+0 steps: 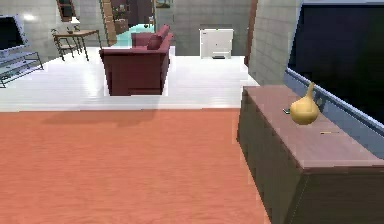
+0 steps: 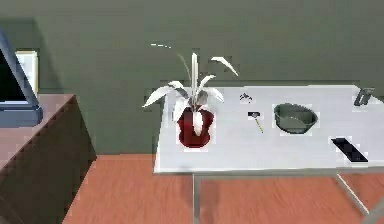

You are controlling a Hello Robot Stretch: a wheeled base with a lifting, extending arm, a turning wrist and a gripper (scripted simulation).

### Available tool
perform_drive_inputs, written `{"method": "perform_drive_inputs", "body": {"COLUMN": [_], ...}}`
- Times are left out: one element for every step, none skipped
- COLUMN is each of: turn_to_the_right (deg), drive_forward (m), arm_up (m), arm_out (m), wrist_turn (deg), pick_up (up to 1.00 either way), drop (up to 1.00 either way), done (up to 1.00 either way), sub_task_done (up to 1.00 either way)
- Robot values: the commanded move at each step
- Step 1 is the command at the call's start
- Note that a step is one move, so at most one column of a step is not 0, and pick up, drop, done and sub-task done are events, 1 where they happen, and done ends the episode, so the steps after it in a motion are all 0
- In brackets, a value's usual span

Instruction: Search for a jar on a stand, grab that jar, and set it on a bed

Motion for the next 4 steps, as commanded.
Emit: {"method": "perform_drive_inputs", "body": {"turn_to_the_right": [0.0,-42.0,45.0,9.0], "drive_forward": [0.45,0.00,0.00,0.00], "arm_up": [0.00,0.00,0.00,0.00], "arm_out": [0.00,0.00,0.00,0.00], "wrist_turn": [0.0,0.0,0.0,0.0], "pick_up": [0.00,0.00,0.00,0.00], "drop": [0.00,0.00,0.00,0.00], "done": [0.00,0.00,0.00,0.00], "sub_task_done": [0.00,0.00,0.00,0.00]}}
